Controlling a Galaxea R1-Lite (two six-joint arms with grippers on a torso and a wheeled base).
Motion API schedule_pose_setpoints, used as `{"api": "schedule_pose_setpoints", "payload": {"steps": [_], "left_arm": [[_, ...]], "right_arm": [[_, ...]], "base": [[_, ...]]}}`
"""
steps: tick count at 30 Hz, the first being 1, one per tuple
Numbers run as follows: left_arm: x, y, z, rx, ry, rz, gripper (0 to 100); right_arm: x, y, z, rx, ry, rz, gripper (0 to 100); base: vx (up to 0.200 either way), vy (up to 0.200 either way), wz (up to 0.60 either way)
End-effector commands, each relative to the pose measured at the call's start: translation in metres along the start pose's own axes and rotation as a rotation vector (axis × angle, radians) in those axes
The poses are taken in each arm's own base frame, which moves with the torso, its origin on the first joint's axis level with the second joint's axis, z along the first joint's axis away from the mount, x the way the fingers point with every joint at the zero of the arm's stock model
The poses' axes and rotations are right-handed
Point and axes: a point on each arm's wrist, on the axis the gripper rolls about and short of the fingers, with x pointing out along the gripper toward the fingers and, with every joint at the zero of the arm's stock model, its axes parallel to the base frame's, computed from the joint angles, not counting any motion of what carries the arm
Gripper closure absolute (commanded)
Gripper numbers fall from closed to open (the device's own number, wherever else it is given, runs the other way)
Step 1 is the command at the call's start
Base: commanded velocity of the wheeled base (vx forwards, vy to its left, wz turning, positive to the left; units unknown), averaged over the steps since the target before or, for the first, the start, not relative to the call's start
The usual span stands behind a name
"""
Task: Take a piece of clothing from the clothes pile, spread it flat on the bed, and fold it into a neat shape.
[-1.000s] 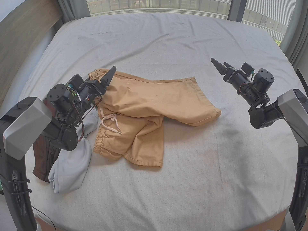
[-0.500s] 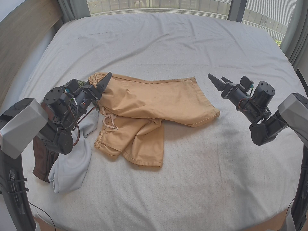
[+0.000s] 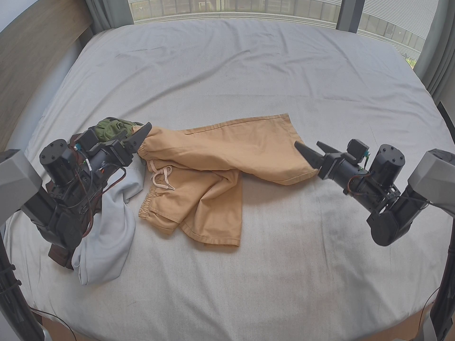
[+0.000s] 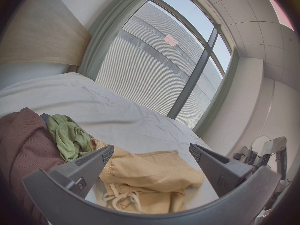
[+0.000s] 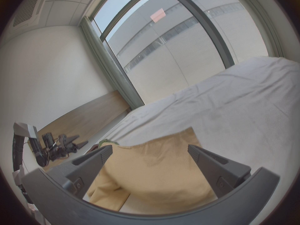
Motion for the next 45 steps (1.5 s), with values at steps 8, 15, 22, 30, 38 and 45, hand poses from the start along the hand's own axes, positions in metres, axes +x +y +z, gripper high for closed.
{"api": "schedule_pose_setpoints", "payload": {"steps": [8,15,22,30,38,45], "left_arm": [[-0.033,-0.022,0.022,0.014,0.019,-0.061,0],[-0.037,-0.029,0.007,0.009,0.080,-0.093,0],[-0.039,-0.027,-0.003,0.021,0.114,-0.087,0],[-0.039,-0.027,-0.001,0.021,0.111,-0.087,0],[-0.039,-0.025,-0.003,0.022,0.114,-0.083,0],[-0.039,-0.025,-0.004,0.020,0.119,-0.084,0]], "right_arm": [[-0.021,0.061,-0.048,0.071,0.216,0.120,0],[-0.018,0.074,-0.084,0.103,0.314,0.150,0],[-0.016,0.077,-0.123,0.135,0.409,0.155,0],[-0.007,0.075,-0.131,0.208,0.409,0.144,0],[-0.005,0.075,-0.155,0.218,0.452,0.147,0],[0.003,0.085,-0.158,0.280,0.444,0.167,0]], "base": [[0.000,0.000,0.00],[0.000,0.000,0.00],[0.000,0.000,0.00],[0.000,0.000,0.00],[0.000,0.000,0.00],[0.000,0.000,0.00]]}}
